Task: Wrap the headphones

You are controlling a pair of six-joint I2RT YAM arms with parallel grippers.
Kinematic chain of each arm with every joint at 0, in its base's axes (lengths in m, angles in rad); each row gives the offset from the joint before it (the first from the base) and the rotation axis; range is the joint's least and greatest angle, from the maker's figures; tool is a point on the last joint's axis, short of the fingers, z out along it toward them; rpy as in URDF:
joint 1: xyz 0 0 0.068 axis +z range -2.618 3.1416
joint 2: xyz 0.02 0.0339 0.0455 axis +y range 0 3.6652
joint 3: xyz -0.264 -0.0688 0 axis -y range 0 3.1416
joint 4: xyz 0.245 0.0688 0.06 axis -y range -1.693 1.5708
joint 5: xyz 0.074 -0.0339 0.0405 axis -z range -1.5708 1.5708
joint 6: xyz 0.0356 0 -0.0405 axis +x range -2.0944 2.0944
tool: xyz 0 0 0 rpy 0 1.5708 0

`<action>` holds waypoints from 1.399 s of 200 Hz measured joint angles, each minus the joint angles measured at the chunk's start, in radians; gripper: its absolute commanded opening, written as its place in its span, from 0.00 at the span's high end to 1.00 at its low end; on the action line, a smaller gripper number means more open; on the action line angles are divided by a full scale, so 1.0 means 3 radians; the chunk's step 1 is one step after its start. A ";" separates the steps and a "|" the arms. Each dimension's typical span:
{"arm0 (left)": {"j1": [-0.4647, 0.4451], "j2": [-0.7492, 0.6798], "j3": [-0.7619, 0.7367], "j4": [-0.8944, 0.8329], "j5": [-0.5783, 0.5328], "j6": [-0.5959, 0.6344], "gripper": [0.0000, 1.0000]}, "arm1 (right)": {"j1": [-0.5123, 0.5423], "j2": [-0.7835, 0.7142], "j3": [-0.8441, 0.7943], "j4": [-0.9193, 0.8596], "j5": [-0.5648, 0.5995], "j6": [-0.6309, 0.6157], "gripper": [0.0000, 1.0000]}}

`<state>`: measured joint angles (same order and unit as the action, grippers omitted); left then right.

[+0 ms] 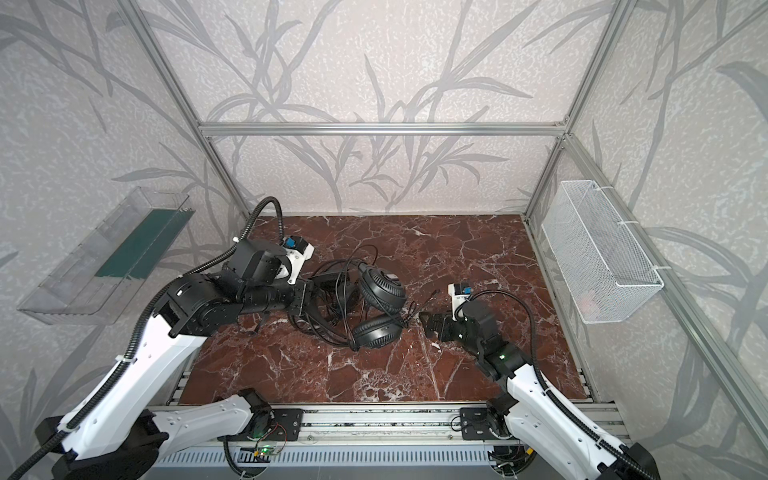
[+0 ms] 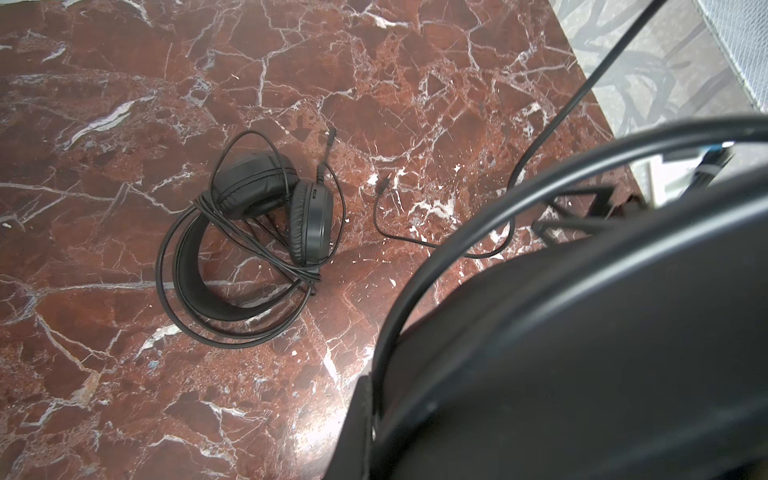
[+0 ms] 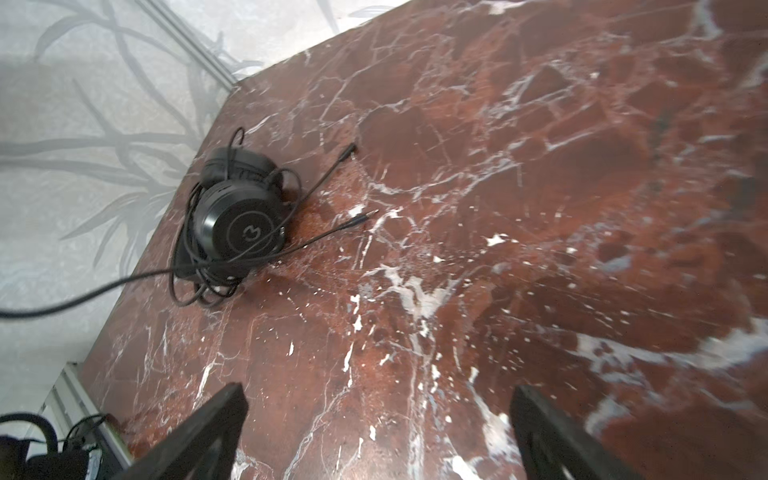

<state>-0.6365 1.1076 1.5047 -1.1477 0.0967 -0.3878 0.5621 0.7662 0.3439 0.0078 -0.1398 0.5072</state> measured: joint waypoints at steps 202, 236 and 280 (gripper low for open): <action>0.0216 0.0188 0.0099 0.0094 0.0295 -0.0291 1.00 | 0.0838 0.3206 0.0478 0.4275 0.0455 -0.0618 0.17; 0.0216 0.0197 0.0108 0.0099 0.0305 -0.0326 1.00 | 0.0867 0.3426 0.0666 0.4448 0.0567 -0.0774 0.38; 0.0251 0.0230 0.0169 0.0058 0.0290 -0.0343 1.00 | 0.0866 0.3655 0.0777 0.4481 0.0679 -0.0905 0.85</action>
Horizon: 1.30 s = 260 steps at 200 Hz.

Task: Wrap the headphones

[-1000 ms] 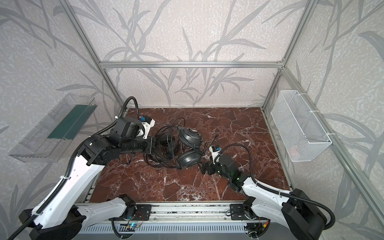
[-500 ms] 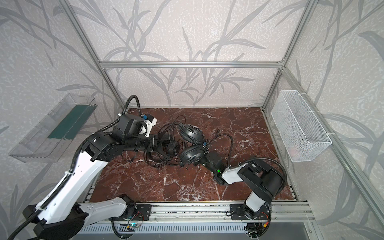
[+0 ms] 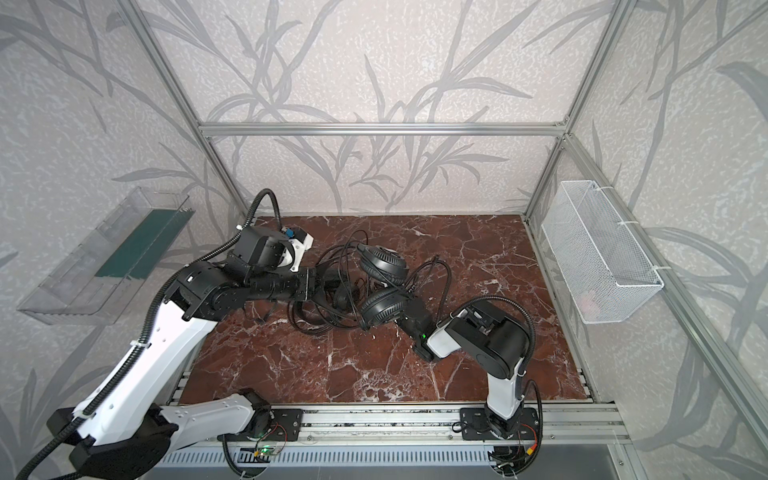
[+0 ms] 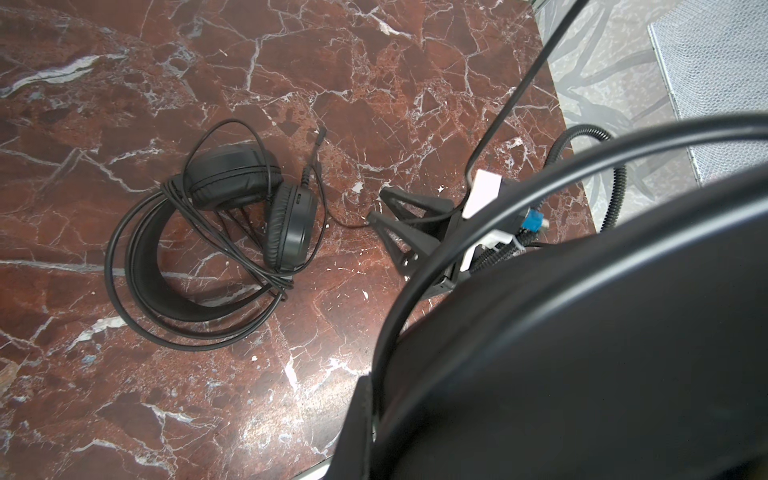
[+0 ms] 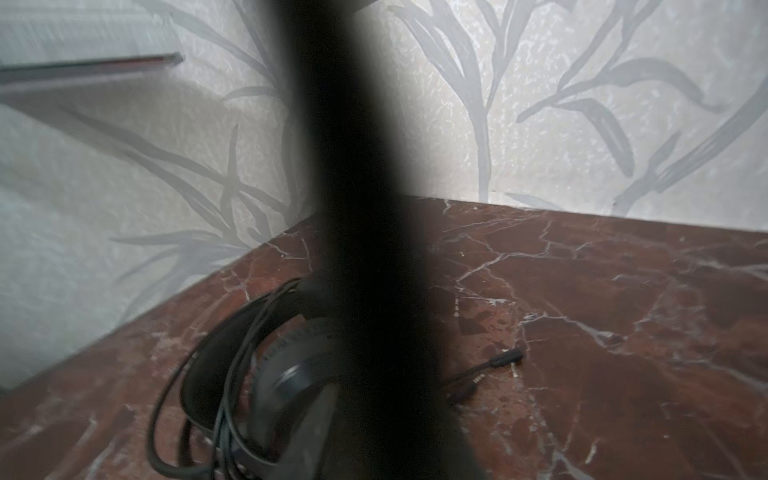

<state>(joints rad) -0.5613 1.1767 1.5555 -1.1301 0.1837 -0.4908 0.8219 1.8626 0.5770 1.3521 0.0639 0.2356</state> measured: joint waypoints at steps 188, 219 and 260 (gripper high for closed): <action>0.0558 0.0937 0.0145 -0.0243 -0.1002 0.0271 1.00 | 0.1428 -0.2614 0.0767 -0.4782 0.0008 -0.0886 1.00; 0.0538 0.0997 -0.0153 -0.0181 -0.1047 0.0334 1.00 | 0.1443 -0.2612 0.1197 -0.5732 0.0036 -0.0971 1.00; 0.0326 0.0997 -0.0357 -0.0029 -0.1082 0.0387 1.00 | 0.1446 -0.2485 0.1809 -0.6610 0.0145 -0.1166 1.00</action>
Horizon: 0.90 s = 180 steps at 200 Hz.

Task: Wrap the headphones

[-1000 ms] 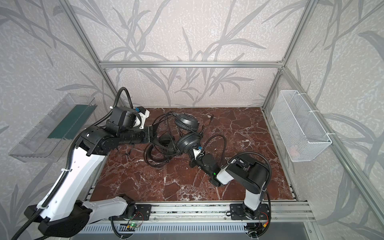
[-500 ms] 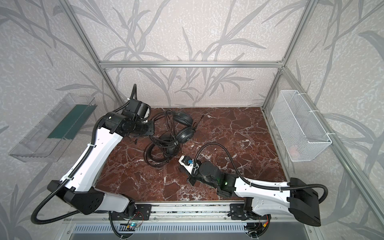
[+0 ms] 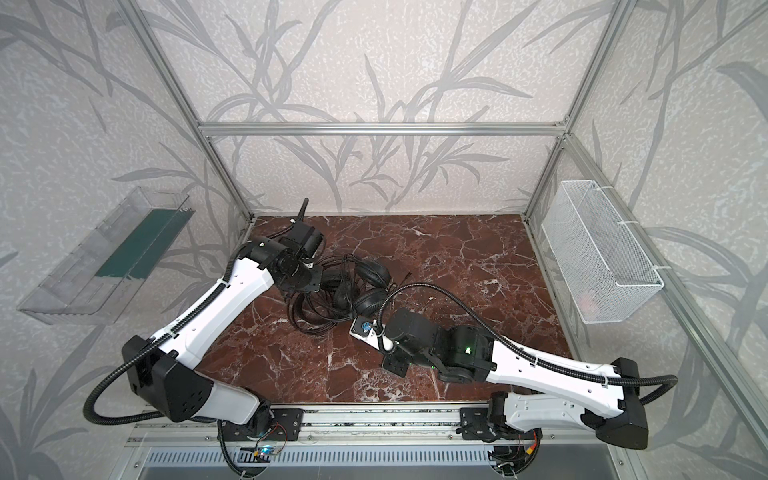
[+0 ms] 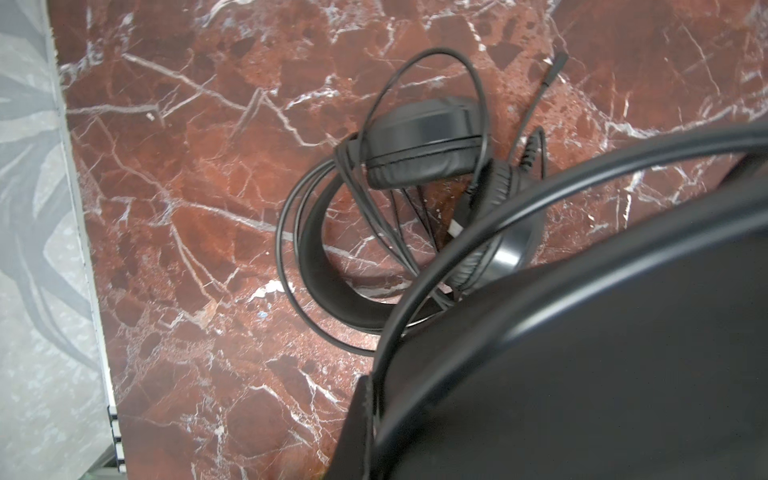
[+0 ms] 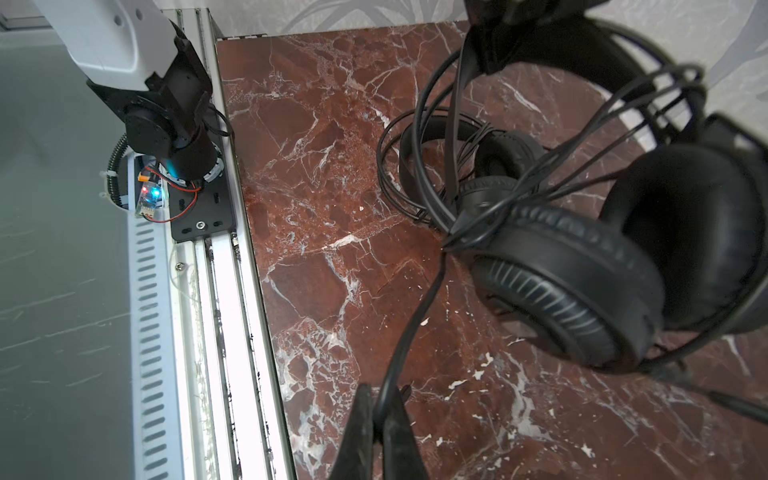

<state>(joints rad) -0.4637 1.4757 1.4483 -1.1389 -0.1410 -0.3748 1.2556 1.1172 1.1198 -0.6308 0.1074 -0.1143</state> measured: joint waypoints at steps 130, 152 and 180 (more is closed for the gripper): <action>-0.0357 0.0113 -0.0313 0.0164 0.0047 0.0006 1.00 | 0.0764 0.0355 0.0670 -0.0301 0.1699 -0.1400 1.00; -0.0366 0.0114 -0.0343 0.0179 0.0050 0.0023 1.00 | 0.0871 0.0315 0.0525 0.0008 0.1855 -0.1774 1.00; -0.0371 0.0125 -0.0369 0.0181 0.0052 0.0056 1.00 | 0.1066 0.0280 0.0323 0.0322 0.2004 -0.2439 1.00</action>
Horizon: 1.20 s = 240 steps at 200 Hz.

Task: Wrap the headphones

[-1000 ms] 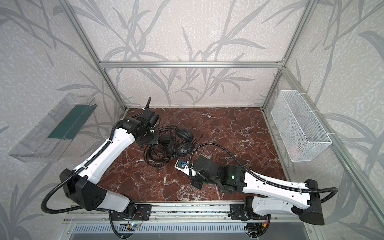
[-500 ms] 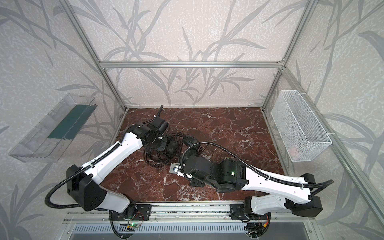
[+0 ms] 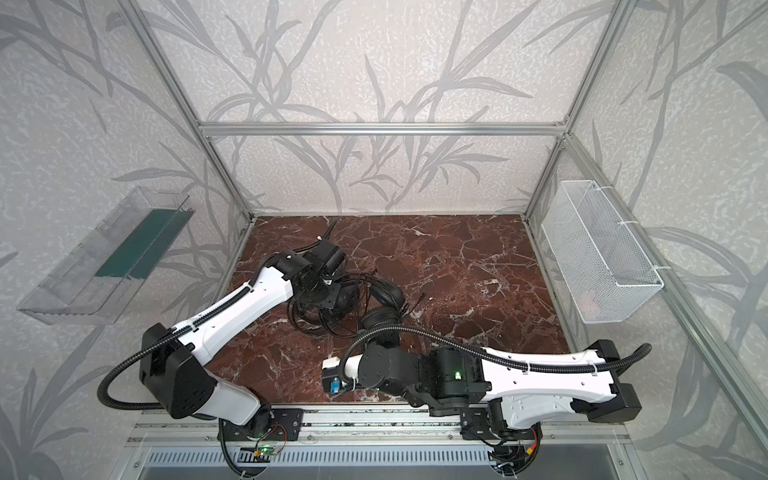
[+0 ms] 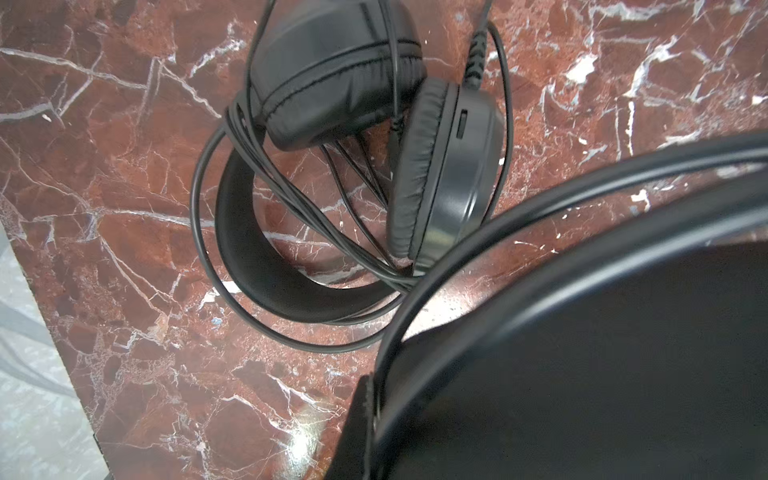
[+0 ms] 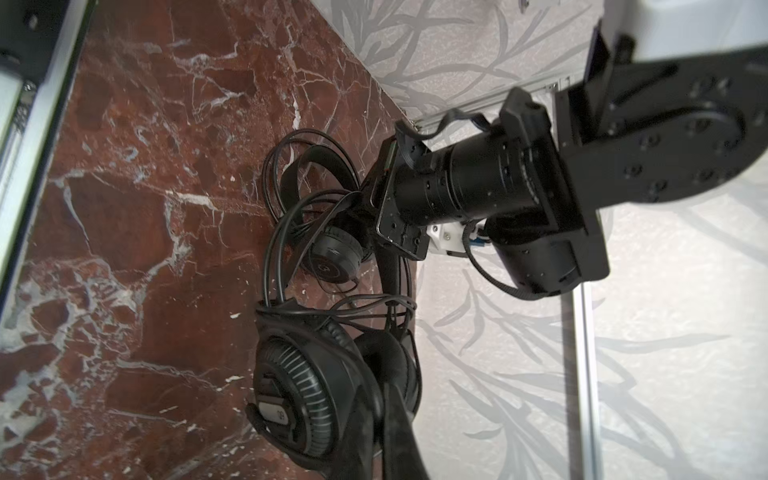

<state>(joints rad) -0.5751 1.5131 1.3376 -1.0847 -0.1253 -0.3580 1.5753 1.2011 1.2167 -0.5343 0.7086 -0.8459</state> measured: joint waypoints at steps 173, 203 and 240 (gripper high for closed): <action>-0.0126 0.0003 -0.0280 0.0076 0.0254 0.0182 1.00 | 0.0322 -0.0106 -0.0142 0.0799 0.0098 -0.2159 1.00; -0.0172 -0.0009 -0.0292 0.0079 0.0312 0.0206 1.00 | 0.0322 -0.0240 0.0093 0.0430 -0.0253 -0.1764 1.00; -0.0228 -0.0009 -0.0294 0.0076 0.0314 0.0239 1.00 | 0.0322 -0.0259 0.0309 -0.0032 -0.0576 -0.1348 1.00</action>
<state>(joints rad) -0.6434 1.5105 1.2495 -1.0618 -0.0311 -0.2863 1.6718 1.1233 1.3094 -0.5438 0.5358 -1.2503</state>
